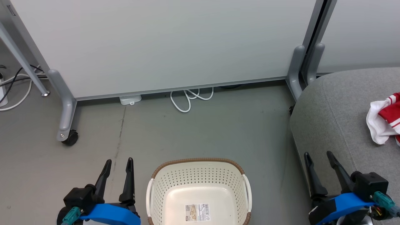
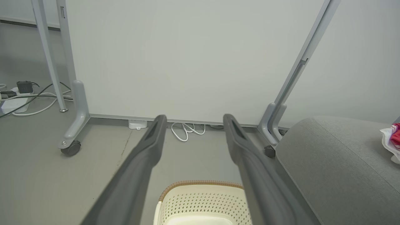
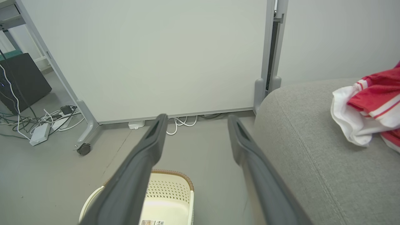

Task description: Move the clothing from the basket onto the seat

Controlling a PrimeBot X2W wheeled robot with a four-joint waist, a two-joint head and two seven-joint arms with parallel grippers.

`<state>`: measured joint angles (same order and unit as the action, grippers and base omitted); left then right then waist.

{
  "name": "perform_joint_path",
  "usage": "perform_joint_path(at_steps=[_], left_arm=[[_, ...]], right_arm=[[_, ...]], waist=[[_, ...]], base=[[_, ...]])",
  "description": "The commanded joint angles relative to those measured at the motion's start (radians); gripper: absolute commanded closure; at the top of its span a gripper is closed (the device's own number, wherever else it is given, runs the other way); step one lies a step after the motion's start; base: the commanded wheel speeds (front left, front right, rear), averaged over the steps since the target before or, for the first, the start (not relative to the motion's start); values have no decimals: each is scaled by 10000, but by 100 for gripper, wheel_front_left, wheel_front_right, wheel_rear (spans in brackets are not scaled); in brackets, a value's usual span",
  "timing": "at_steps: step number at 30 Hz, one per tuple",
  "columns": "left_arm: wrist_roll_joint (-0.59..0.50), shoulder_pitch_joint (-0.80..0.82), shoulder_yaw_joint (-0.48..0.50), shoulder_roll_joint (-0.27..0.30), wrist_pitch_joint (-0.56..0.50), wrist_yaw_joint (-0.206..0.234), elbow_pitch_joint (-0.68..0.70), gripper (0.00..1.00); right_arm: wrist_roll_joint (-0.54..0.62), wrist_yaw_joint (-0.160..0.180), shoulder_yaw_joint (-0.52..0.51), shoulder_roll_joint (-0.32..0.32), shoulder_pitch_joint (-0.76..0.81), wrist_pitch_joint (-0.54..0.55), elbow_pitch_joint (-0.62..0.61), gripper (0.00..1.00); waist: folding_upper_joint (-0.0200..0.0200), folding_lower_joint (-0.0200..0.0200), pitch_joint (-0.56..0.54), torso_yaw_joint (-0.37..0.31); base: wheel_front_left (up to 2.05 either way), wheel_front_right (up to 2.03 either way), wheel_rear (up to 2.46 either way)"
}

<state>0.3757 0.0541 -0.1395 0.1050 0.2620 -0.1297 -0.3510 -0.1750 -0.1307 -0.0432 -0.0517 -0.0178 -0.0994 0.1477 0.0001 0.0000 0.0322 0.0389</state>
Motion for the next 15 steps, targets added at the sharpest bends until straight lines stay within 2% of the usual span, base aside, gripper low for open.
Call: perform_joint_path(at_steps=[1, 4, 5, 10, 15], left_arm=[[-23, 67, 11, 26, 43, -10, 7, 0], [17, 24, -42, 31, 43, -10, -16, 0], [28, -12, -37, -6, -9, 0, -46, 100], [63, -370, -44, -122, -63, 0, -450, 100], [886, -328, 114, -149, -295, -1, -363, 100]], right_arm=[[-19, -1, -1, 20, 40, -40, 31, 0], [41, -1, 8, 21, 61, -22, 45, 0], [23, 0, 15, 2, 6, 1, 48, 100], [-16, 0, 23, 19, 78, 37, 535, 100], [-958, 0, -49, 18, -9, 201, 617, 100]], waist=[[-1, 0, -4, 7], [-1, 0, -5, 19], [-1, 0, -6, 16], [-1, 2, -8, 14], [-1, 2, -19, -1]], base=[[0, 0, 0], [0, 0, 0], [0, 0, 0], [0, 0, 0], [0, 0, 0]])
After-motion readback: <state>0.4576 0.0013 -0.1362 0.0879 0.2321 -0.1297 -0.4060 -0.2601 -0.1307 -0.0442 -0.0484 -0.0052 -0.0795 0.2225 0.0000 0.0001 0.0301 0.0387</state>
